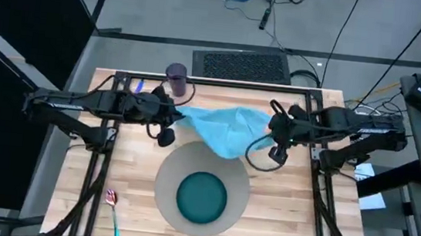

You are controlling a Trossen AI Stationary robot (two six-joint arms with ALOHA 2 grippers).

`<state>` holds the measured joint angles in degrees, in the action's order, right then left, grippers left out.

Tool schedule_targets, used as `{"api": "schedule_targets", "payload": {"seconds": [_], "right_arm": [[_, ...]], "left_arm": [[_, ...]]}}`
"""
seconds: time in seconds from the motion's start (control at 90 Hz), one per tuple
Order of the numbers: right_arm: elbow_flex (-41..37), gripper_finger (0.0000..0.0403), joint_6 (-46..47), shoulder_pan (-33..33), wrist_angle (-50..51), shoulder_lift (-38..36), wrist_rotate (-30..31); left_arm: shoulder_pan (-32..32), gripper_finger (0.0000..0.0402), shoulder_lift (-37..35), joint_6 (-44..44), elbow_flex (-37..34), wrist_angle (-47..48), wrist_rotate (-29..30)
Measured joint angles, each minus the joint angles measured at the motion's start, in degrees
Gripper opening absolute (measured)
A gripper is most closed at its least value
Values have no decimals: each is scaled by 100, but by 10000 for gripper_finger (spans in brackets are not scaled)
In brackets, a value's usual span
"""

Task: Set table place
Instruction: Fold the blue table napkin

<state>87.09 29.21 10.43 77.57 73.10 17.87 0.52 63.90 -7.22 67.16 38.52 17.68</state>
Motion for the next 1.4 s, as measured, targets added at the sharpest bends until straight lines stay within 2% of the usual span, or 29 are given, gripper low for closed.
{"api": "schedule_targets", "payload": {"seconds": [0.1,0.211,0.267,0.456,0.533,0.689,0.744,0.878,1.0,1.056,1.144,1.3,1.4], "right_arm": [[2,0,-127,122,-744,22,-81],[6,0,-311,249,-1324,230,-696],[-1,0,-269,349,-1285,337,-893],[0,0,426,696,-410,672,-917],[-5,0,508,899,-421,774,-967],[4,0,128,1239,-1737,871,-1165],[4,0,73,1292,-1894,942,-1332],[4,0,388,1318,-1396,1115,-1509],[-5,0,693,1369,-733,1303,-1311],[-4,0,738,1373,-748,1301,-1076],[-3,0,597,1369,-951,1283,-1062],[-3,0,274,1354,-1333,1306,-1469],[-3,0,286,1309,-1160,1307,-1457]], "left_arm": [[106,0,-176,-84,0,64,156],[202,0,-332,-198,0,189,222],[281,0,-376,-298,0,197,242],[535,0,-405,-570,0,619,415],[601,0,-405,-708,0,818,519],[695,0,-411,-848,0,986,688],[734,0,-448,-864,0,991,711],[897,0,-471,-971,0,1024,734],[1125,0,-464,-1218,0,1306,809],[1211,0,-466,-1350,0,1468,936],[1315,0,-464,-1617,0,1726,963],[1505,0,-464,-1946,0,1992,1025],[1588,0,-464,-1952,0,2013,1209]]}}
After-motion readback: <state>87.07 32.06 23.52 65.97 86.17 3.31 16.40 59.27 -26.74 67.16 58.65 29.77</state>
